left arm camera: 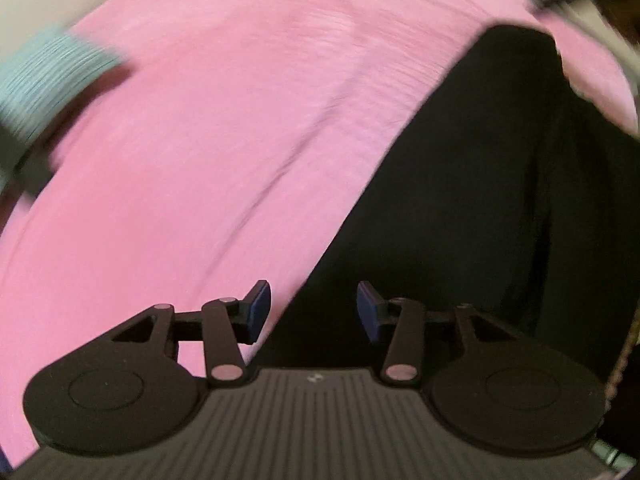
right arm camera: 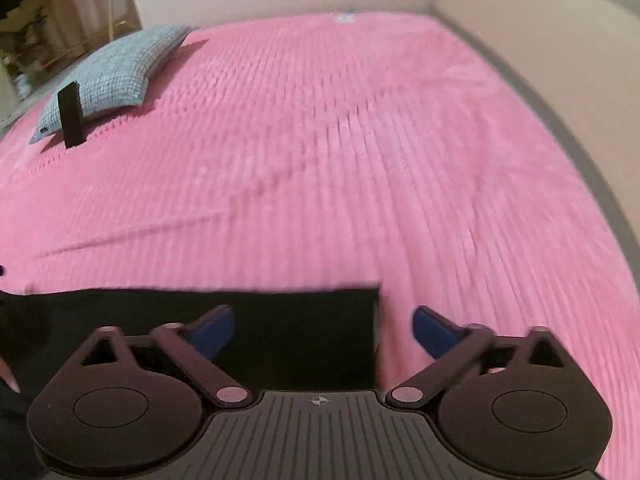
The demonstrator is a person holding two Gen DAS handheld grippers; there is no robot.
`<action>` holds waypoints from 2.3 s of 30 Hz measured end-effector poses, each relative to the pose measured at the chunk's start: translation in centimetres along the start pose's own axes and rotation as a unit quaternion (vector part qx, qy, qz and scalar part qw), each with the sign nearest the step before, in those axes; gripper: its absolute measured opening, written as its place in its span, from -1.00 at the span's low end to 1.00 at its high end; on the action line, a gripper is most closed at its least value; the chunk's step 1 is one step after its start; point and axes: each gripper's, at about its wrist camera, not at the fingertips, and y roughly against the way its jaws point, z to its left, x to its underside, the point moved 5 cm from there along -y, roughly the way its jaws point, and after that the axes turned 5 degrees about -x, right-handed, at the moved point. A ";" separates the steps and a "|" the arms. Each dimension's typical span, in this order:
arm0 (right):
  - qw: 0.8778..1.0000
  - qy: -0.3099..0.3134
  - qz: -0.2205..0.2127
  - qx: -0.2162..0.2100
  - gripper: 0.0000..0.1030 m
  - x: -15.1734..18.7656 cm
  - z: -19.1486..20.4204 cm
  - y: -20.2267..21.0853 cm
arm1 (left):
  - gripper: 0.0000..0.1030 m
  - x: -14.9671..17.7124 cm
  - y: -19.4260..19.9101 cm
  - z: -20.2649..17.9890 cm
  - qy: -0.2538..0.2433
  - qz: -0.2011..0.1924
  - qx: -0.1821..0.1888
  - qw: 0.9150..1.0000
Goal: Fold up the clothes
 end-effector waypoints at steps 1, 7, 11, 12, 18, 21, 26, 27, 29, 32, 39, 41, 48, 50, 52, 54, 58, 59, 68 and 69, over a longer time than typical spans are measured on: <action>1.000 0.003 0.011 -0.014 0.76 -0.6 -1.4 -1.5 | -0.18 -0.9 -1.5 -0.5 -0.012 0.007 0.006 1.000; 0.991 0.033 0.094 -0.091 0.41 -1.0 -5.9 -9.8 | -0.22 -1.9 -7.2 -1.8 -0.025 0.091 0.063 0.994; 0.990 -0.017 0.090 -0.106 -0.79 0.2 -6.2 -9.2 | -1.00 -1.1 -6.9 -2.5 -0.045 0.106 0.064 0.991; 0.988 -0.072 0.072 -0.118 -0.86 0.0 -6.9 -7.8 | -1.00 -1.7 -5.9 -2.0 -0.043 0.090 0.053 0.994; 0.995 -0.069 -0.016 -0.066 -0.84 -2.8 -8.6 -0.6 | -0.92 -8.7 -0.8 3.2 -0.016 -0.031 -0.019 0.999; 0.997 -0.061 -0.025 -0.026 0.05 -3.4 -9.2 -2.5 | -0.58 -10.9 -4.0 5.1 -0.009 -0.024 -0.063 0.998; 0.996 -0.073 -0.060 0.003 0.25 -3.3 -6.8 -2.2 | -0.40 -7.5 -3.3 7.9 0.037 0.002 -0.106 0.994; 0.996 -0.066 -0.065 -0.008 0.26 -2.9 -5.3 -1.7 | -0.28 -6.0 -2.1 8.2 0.046 0.009 -0.111 0.993; 0.997 -0.047 -0.055 -0.028 0.26 -2.1 -1.9 -1.6 | -0.25 -3.1 0.5 8.3 0.059 0.029 -0.126 0.990; 0.997 -0.012 -0.032 -0.062 0.26 -0.2 4.5 -1.1 | -0.20 3.5 3.6 10.0 0.076 0.060 -0.160 0.982; 0.988 0.083 0.011 -0.126 0.25 4.8 20.9 -2.3 | -0.19 19.3 7.0 12.8 -0.003 0.125 -0.217 0.968; 0.985 0.117 0.016 -0.122 0.25 5.7 25.5 -3.5 | -0.19 22.7 6.5 14.0 -0.027 0.126 -0.219 0.967; 0.982 0.151 0.044 -0.104 0.26 7.7 38.3 -8.5 | -0.19 29.9 4.1 23.2 0.010 0.072 -0.199 0.977; 0.983 0.150 0.049 -0.095 0.25 8.0 41.2 -10.0 | -0.20 30.4 2.9 25.7 0.018 0.056 -0.191 0.980; 0.984 0.146 0.051 -0.084 0.26 8.1 43.4 -11.1 | -0.29 31.0 1.6 27.3 0.023 0.049 -0.156 0.986; 0.985 0.147 0.054 -0.076 0.26 8.2 45.1 -11.7 | -0.65 31.4 0.1 28.2 0.001 0.070 -0.106 0.992; 0.984 0.156 0.059 -0.061 0.26 8.4 47.1 -11.4 | -0.53 29.3 1.2 33.6 0.013 0.023 -0.193 0.981; 0.984 0.157 0.059 -0.057 0.26 8.4 47.4 -11.0 | -0.47 28.6 2.3 35.7 0.044 0.003 -0.217 0.975; 0.985 0.157 0.074 -0.023 0.55 8.9 47.4 -11.4 | -0.23 32.6 4.9 28.9 -0.131 -0.001 -0.185 0.974; 0.982 0.171 0.079 -0.010 0.55 9.3 47.3 -11.9 | -0.20 34.0 3.9 26.7 -0.187 0.011 -0.163 0.969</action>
